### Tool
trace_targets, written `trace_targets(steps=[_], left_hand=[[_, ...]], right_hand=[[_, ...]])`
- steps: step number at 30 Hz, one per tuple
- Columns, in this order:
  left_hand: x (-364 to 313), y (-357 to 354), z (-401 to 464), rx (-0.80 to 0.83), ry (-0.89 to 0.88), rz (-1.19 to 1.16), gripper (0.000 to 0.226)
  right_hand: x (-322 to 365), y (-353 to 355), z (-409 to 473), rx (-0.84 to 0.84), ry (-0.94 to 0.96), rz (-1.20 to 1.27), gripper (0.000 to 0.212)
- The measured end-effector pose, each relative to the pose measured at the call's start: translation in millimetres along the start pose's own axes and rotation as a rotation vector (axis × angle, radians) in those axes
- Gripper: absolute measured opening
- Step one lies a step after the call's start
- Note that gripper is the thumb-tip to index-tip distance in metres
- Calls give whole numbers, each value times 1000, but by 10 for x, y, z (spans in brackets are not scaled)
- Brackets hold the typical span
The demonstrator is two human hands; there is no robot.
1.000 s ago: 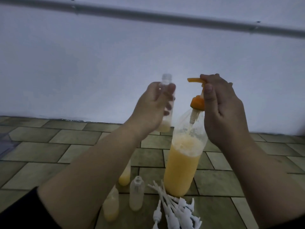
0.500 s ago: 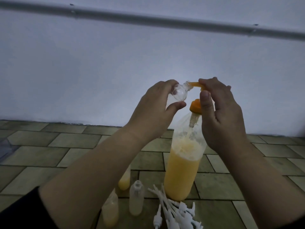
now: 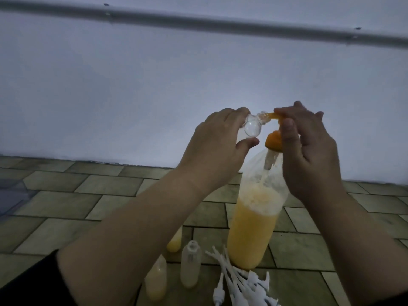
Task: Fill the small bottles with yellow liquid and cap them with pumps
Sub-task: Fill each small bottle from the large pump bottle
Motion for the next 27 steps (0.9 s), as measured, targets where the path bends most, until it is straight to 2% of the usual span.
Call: trace_targets(steps=[5, 8, 13, 19, 23, 27], left_hand=[[-50, -66, -37, -37, 9, 4, 51], [-5, -161, -100, -7, 48, -8, 52], [-40, -17, -57, -33, 41, -31, 51], [-51, -124, -125, -36, 51, -55, 52], [-35, -123, -109, -9, 58, -40, 50], [-142, 19, -55, -47, 5, -24, 50]], right_hand=[[-33, 6, -56, -91, -12, 64, 43], [-95, -34, -117, -75, -23, 65, 41], [-7, 75, -22, -35, 8, 27, 52], [-33, 26, -141, -106, 17, 37, 38], [-55, 46, -98, -64, -3, 37, 44], [52, 187, -42, -144, 39, 55, 46]])
Point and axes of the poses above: each hand's wrist, its own z-axis towards the middle knuckle, its own y-axis out of the back of the hand, x = y × z, the point moved 9 cm from there along z, towards the middle knuckle, and after that the axes turned 7 degrees about -z, right-handed, at the moved point
